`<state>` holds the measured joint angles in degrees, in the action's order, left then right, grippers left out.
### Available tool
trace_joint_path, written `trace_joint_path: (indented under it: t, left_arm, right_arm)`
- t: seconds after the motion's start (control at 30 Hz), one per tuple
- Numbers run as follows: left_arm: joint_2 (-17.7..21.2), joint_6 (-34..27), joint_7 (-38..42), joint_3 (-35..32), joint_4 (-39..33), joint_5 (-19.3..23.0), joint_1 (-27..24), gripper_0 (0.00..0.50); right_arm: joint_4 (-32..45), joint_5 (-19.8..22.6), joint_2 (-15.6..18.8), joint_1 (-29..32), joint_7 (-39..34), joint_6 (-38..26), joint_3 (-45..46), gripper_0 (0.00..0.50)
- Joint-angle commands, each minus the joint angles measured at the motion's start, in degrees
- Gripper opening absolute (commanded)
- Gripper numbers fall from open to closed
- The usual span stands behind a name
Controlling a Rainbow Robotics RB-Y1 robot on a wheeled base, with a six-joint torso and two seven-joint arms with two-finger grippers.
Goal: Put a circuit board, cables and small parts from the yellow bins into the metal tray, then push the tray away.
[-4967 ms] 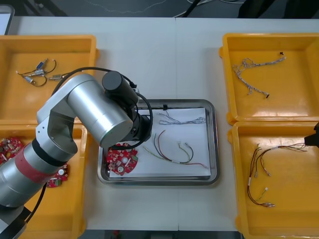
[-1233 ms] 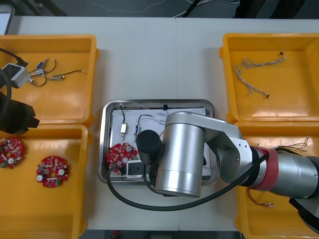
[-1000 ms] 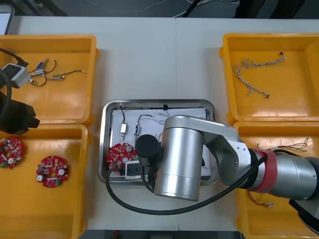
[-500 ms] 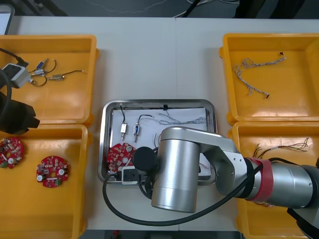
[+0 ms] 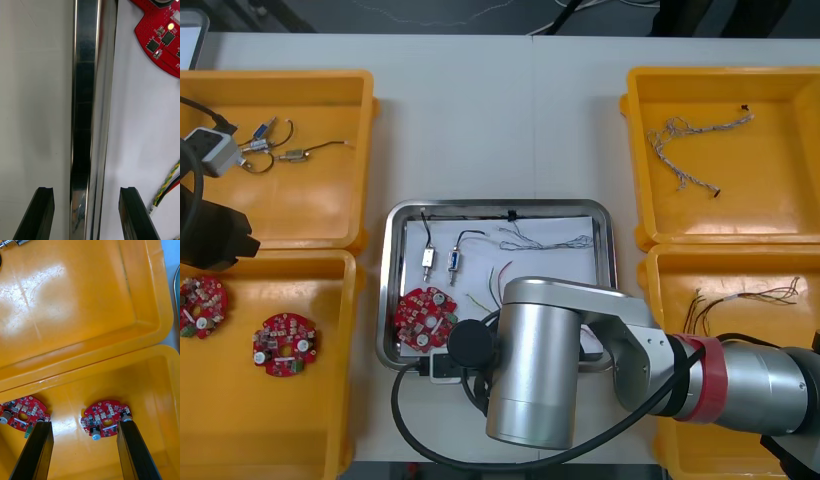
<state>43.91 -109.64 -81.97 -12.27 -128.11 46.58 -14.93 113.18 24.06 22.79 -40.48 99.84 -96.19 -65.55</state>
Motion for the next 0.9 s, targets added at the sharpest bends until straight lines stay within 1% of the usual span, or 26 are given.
trace_joint_path:
  t: [0.03, 0.43, 0.53, 0.6, 0.67, 0.7, 0.73, 0.77, 0.8, 0.83, 0.87, 0.9]
  left_arm:
    - [2.2, -0.4, 2.3, -1.9, -1.9, 0.4, 1.3, 0.5]
    - [2.2, -0.4, 2.3, -1.9, -1.9, 0.4, 1.3, 0.5]
    - [2.2, -0.4, 2.3, -1.9, -1.9, 0.4, 1.3, 0.5]
    - [2.2, -0.4, 2.3, -1.9, -1.9, 0.4, 1.3, 0.5]
    - [2.2, -0.4, 2.3, -1.9, -1.9, 0.4, 1.3, 0.5]
    - [2.2, -0.4, 2.3, -1.9, -1.9, 0.4, 1.3, 0.5]
    - [2.2, -0.4, 2.3, -1.9, -1.9, 0.4, 1.3, 0.5]
    - [2.2, -0.4, 2.3, -1.9, -1.9, 0.4, 1.3, 0.5]
    - [2.2, -0.4, 2.3, -1.9, -1.9, 0.4, 1.3, 0.5]
    - [2.2, -0.4, 2.3, -1.9, -1.9, 0.4, 1.3, 0.5]
    - [2.2, -0.4, 2.3, -1.9, -1.9, 0.4, 1.3, 0.5]
    - [2.2, -0.4, 2.3, -1.9, -1.9, 0.4, 1.3, 0.5]
  right_arm:
    - [0.6, -0.8, -1.8, 1.2, 0.8, 0.6, -1.5, 0.5]
    - [0.6, -1.6, -2.0, 2.2, 1.0, 1.0, -1.5, 0.5]
    - [0.5, -1.8, -2.0, 2.4, 1.0, 1.4, -1.5, 0.488]
    - [0.0, -1.8, -2.1, 2.4, 1.0, 2.0, -1.5, 0.466]
    - [-0.5, -1.9, -2.4, 2.4, 1.0, 2.2, -1.5, 0.426]
    - [-0.9, -2.0, -2.6, 2.4, 0.9, 2.2, -1.5, 0.426]
    - [-1.0, -2.3, -2.8, 2.5, 0.9, 2.2, -1.6, 0.308]
    - [-1.2, -2.6, -2.9, 2.4, 0.9, 2.2, -1.6, 0.255]
    - [-1.2, -2.6, -2.9, 2.4, 0.9, 2.2, -1.6, 0.255]
    - [-1.3, -3.0, -3.1, 2.5, 0.8, 2.2, -1.5, 0.125]
    - [-1.4, -3.0, -3.2, 2.4, 0.9, 2.2, -1.5, 0.125]
    - [-1.3, -3.2, -3.2, 2.5, 1.1, 2.1, -1.5, 0.072]
